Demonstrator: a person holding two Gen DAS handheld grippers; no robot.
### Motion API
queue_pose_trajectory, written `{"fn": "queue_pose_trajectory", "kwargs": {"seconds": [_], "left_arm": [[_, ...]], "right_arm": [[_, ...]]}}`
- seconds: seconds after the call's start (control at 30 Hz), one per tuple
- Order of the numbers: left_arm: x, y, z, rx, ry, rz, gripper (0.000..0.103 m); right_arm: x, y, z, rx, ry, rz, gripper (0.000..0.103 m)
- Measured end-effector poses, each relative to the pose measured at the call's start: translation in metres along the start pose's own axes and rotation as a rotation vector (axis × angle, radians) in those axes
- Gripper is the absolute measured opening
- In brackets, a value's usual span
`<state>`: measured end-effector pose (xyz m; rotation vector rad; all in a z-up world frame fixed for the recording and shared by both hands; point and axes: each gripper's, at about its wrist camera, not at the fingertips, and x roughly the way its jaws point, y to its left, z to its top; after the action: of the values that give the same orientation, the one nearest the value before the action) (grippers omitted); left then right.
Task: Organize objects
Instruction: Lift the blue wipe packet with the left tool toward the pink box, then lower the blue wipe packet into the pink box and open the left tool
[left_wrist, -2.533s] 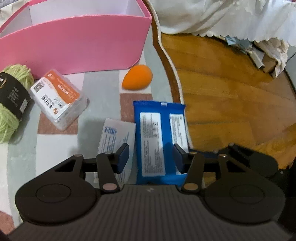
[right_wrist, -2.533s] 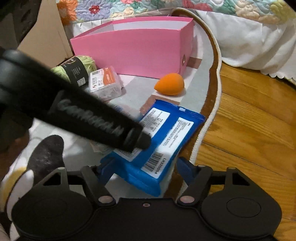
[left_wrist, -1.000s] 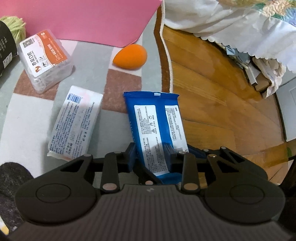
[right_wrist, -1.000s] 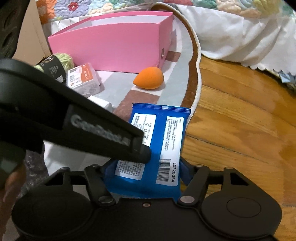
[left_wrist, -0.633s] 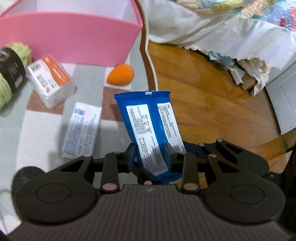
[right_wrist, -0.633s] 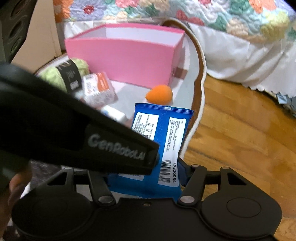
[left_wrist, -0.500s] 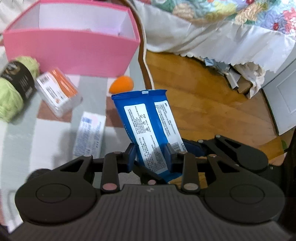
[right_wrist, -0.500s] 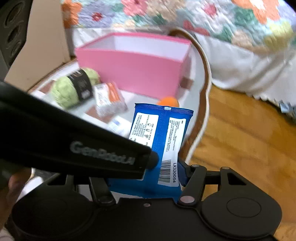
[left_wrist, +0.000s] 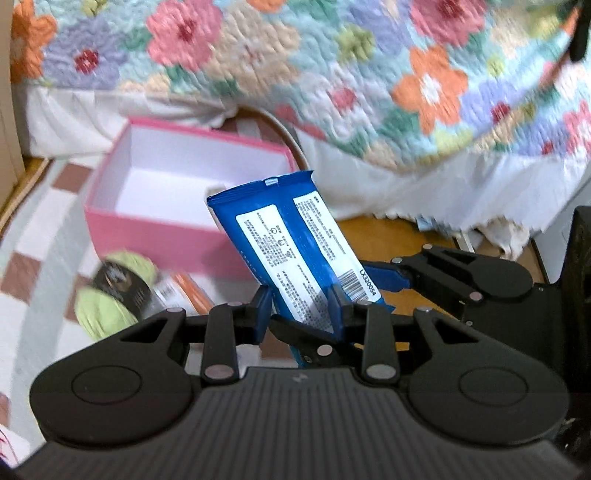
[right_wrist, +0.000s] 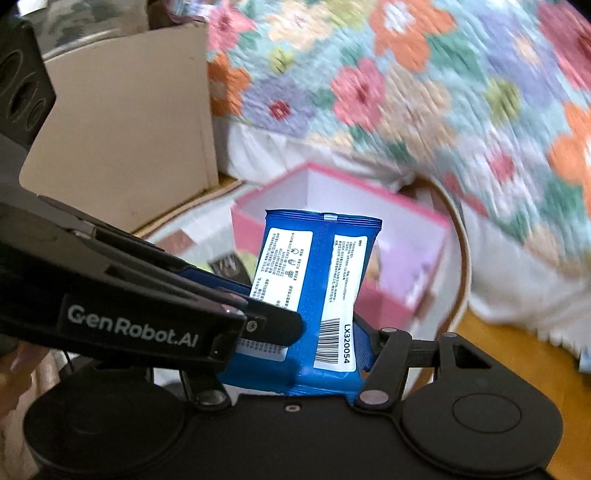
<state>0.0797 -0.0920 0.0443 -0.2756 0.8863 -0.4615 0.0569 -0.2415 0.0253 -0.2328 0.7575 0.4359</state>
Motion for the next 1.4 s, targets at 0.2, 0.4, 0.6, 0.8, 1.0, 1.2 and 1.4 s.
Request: {"fn": "queue_pose_trajectory", "kwargs": {"seconds": [0.2,0.4,0.6,0.8,1.0,1.2,1.4], "left_arm": [[0.017,0.035,0.049,-0.011,-0.004,0.051,0.03],[0.066,0.07,0.093,-0.05,0.047,0.133,0.03],[0.126,0.103,0.111,-0.091,0.116,0.173,0.032],[0.175,0.128,0.114,-0.178,0.187,0.181,0.03],[0.204,0.134,0.107,-0.188,0.238,0.214,0.03],[0.214,0.138,0.103,-0.188,0.245,0.208,0.031],[0.203,0.134,0.102,-0.109,0.194,0.208,0.036]], "right_arm": [[0.029,-0.005,0.044,-0.02,-0.033,0.052,0.065],[0.097,-0.039,0.076,0.042,0.003,0.119,0.064],[0.163,-0.061,0.082,0.123,0.057,0.127,0.063],[0.215,-0.08,0.071,0.176,0.129,0.149,0.063],[0.242,-0.085,0.063,0.193,0.214,0.163,0.063],[0.253,-0.093,0.056,0.225,0.247,0.158,0.063],[0.249,-0.094,0.055,0.236,0.252,0.121,0.07]]}}
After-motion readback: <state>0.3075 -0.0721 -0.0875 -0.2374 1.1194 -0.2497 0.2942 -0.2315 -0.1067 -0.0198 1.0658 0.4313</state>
